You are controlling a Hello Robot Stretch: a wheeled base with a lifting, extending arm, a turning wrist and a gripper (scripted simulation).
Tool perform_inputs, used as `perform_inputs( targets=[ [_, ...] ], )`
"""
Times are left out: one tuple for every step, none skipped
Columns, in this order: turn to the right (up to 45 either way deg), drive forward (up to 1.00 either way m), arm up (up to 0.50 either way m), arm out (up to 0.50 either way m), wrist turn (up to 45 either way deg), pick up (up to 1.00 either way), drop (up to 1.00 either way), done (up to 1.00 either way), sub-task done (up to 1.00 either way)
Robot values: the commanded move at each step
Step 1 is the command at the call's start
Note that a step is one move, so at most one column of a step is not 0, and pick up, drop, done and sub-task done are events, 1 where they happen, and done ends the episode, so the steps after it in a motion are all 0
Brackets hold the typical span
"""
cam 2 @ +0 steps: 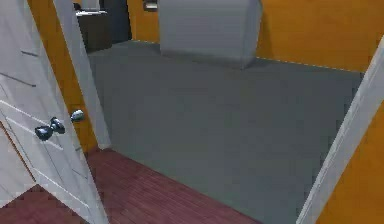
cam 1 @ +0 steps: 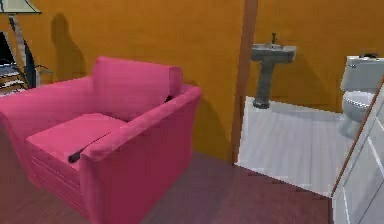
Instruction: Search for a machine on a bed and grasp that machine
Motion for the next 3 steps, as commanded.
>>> perform_inputs(
  targets=[
    [30.0,0.00,0.00,0.00,0.0,0.00,0.00,0.00,0.00],
    [0.0,1.00,0.00,0.00,0.0,0.00,0.00,0.00,0.00],
    [0.0,0.80,0.00,0.00,0.0,0.00,0.00,0.00,0.00]
  ],
)
